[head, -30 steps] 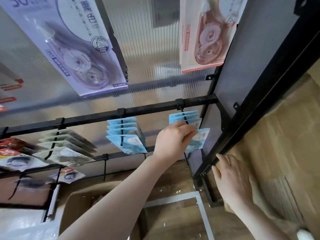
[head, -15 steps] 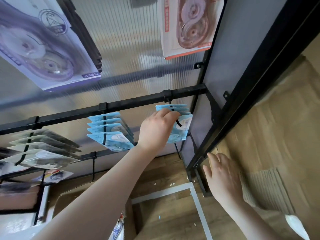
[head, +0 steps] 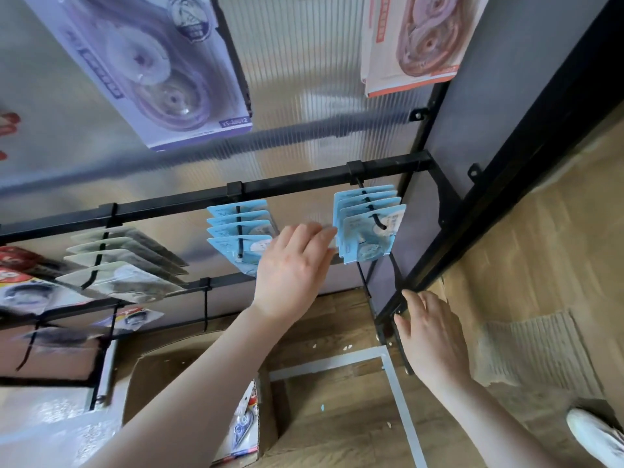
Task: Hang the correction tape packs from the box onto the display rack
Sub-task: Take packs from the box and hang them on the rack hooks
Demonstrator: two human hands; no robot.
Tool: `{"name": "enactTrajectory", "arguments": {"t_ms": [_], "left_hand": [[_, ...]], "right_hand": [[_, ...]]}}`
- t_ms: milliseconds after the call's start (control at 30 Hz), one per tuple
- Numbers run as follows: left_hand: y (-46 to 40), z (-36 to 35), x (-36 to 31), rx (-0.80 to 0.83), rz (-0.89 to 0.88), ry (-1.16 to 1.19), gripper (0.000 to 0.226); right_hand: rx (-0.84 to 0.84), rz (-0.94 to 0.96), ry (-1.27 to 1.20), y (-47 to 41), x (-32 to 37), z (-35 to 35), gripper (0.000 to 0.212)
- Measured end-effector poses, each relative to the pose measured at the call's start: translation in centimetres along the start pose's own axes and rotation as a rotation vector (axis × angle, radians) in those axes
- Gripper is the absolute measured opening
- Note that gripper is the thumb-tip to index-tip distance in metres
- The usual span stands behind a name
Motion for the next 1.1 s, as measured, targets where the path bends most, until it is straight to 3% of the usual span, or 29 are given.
{"name": "enactTrajectory", "arguments": {"t_ms": [467,700,867,1100], "left_hand": [[19.2,9.8,12.5,0.314,0.32,-0.152,0.04],[30.3,12.4,20.7,0.415,0.46,-0.227,0.044],[40.7,9.9,24.7,0.538,0.516,-0.292,0.056],[54.0,-0.9,30.3,0.67,0.567,-0.337,0.068]], "right_hand": [[0.164,0.205,-0.046,5.8,16.2,-3.9,0.042],[0.265,0.224,-0.118,11.2,24.8,-10.7,0.044],[0.32,0.301,-0.16,15.6,27.3,-19.1,0.044],[0.269,0.442,-0.187,18.6,27.8,-32.9,0.044]]}}
Point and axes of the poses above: each hand's wrist, its own y-axis away from the middle knuckle, its own z-axis out of the back of the hand, x = y × z, the point moved 7 cm from there along -y, towards the middle knuckle, and after that the axes turned 15 degrees about -x, right-handed, at the moved point
